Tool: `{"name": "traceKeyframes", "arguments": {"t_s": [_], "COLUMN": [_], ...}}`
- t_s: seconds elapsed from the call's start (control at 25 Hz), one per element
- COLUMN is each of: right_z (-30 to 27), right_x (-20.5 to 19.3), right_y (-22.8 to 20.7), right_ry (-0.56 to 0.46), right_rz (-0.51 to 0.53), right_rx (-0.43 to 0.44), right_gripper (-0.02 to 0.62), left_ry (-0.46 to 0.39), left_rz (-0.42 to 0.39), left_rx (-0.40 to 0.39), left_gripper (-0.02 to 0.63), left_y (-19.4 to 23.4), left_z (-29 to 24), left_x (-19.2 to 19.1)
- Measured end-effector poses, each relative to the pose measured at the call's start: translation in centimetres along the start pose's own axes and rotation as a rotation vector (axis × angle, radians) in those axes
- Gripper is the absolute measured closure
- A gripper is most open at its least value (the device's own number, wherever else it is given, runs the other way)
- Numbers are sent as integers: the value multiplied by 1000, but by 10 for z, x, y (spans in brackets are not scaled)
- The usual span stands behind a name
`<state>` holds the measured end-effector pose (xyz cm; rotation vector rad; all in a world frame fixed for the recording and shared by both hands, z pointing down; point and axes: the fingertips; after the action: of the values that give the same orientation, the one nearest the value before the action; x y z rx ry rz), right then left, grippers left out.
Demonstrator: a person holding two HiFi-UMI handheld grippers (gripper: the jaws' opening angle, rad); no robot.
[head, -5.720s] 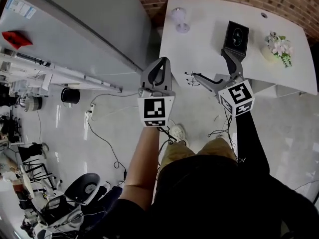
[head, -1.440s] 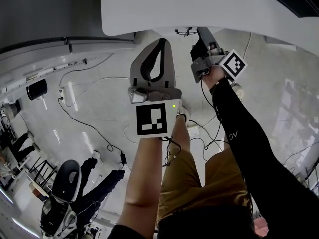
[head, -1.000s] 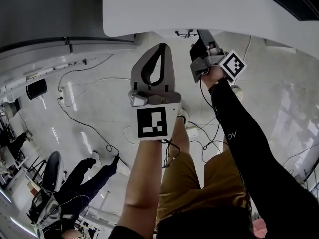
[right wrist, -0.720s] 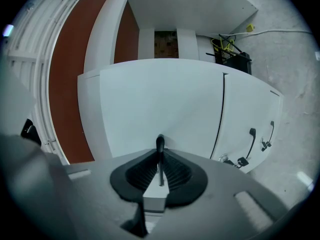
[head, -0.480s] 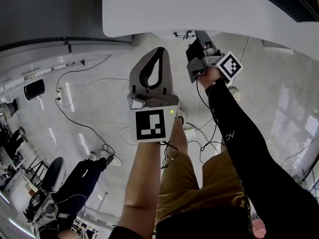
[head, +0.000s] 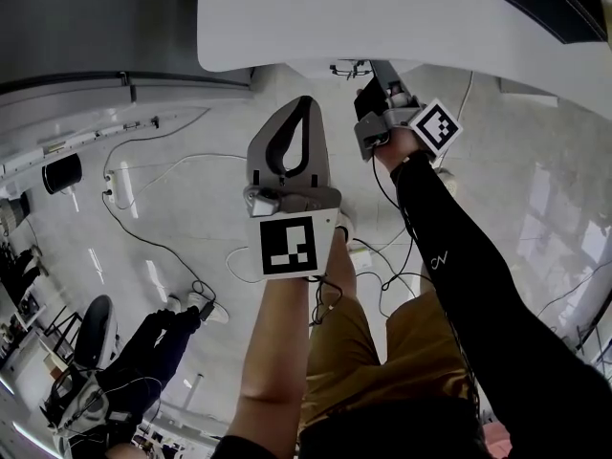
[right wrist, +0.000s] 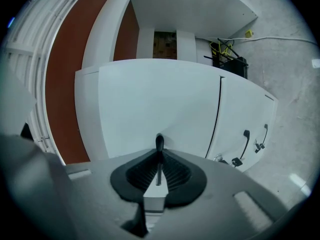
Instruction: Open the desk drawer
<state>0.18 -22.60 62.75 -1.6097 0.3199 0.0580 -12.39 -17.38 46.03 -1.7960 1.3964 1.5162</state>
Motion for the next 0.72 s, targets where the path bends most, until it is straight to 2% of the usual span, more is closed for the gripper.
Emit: {"name": "traceKeyframes", "arguments": {"t_s": [0.72], "right_z": [1], "right_x": [-1], "right_y": [-1], "right_ry": [-12], "right_rz": [-14], "right_rx": [-25], "right_gripper": [571], "left_ry": [16], "left_rz": [-7], "left_rx": [18], "left_gripper": [597], "left_y": [9], "left_z": [11], "left_x": [-12]}}
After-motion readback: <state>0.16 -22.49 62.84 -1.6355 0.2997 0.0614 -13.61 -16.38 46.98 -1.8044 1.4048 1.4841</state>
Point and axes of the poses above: the fingertips, and each gripper's own axes: z backward along the fingers, y to its left, x out of its top, and after that the axes turned 15 degrees about z, right-handed
